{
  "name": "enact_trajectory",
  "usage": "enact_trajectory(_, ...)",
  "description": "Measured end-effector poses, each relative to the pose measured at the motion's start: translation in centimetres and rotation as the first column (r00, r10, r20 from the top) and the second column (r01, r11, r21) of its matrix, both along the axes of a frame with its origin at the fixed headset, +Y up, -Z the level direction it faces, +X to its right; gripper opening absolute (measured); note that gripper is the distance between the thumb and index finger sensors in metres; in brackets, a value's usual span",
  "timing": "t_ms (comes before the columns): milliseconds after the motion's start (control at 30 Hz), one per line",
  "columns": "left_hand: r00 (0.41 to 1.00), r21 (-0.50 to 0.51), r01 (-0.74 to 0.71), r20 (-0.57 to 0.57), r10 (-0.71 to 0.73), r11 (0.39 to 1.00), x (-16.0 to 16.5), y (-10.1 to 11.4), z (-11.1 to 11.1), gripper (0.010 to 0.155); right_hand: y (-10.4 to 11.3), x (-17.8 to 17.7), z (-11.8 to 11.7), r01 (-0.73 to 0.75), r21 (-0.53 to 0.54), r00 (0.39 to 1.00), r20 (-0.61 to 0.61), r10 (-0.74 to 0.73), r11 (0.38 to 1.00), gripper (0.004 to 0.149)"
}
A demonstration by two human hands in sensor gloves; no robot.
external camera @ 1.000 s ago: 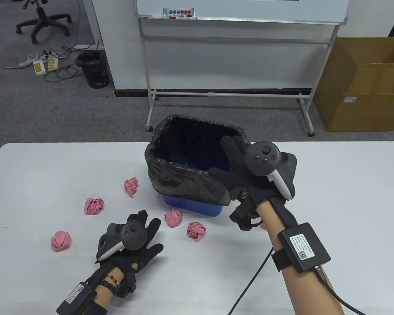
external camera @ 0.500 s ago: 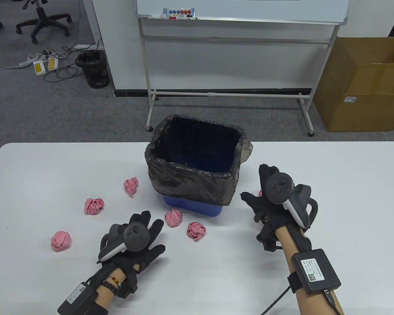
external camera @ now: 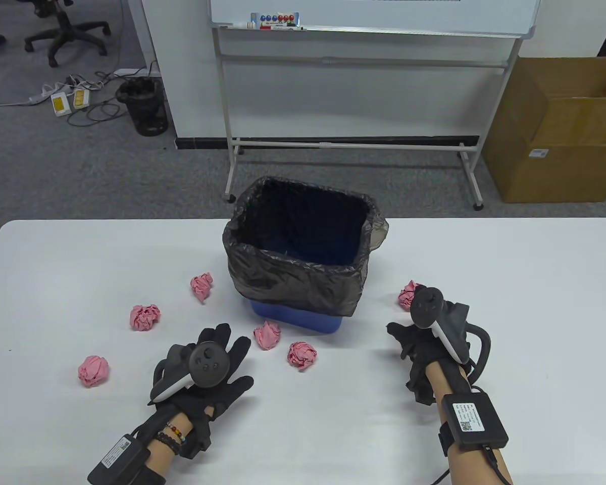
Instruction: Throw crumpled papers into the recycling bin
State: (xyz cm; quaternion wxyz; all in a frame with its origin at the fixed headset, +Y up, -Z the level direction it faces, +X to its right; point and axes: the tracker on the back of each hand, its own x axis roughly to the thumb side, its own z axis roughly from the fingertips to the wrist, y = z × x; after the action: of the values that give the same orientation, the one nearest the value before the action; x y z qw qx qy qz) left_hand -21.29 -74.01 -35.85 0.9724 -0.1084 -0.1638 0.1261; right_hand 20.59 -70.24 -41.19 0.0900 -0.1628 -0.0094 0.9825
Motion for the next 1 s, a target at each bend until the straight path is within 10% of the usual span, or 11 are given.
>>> enact_trajectory(333,1.000,-0.005,0.010,-0.010,-0.010,1.000,-0.2,0.0,0.0,0.079,-4.0,-0.4,-0.2,-0.161,-0.076,0.987,-0.003,0.161,0.984,0.085)
enact_trajectory(1000,1.000,0.001,0.006,-0.014,-0.006,1.000,-0.3,0.1,-0.1,0.078,-3.8,-2.2,-0.4,-0.270,0.044,0.963,0.009,0.270,0.962,0.061)
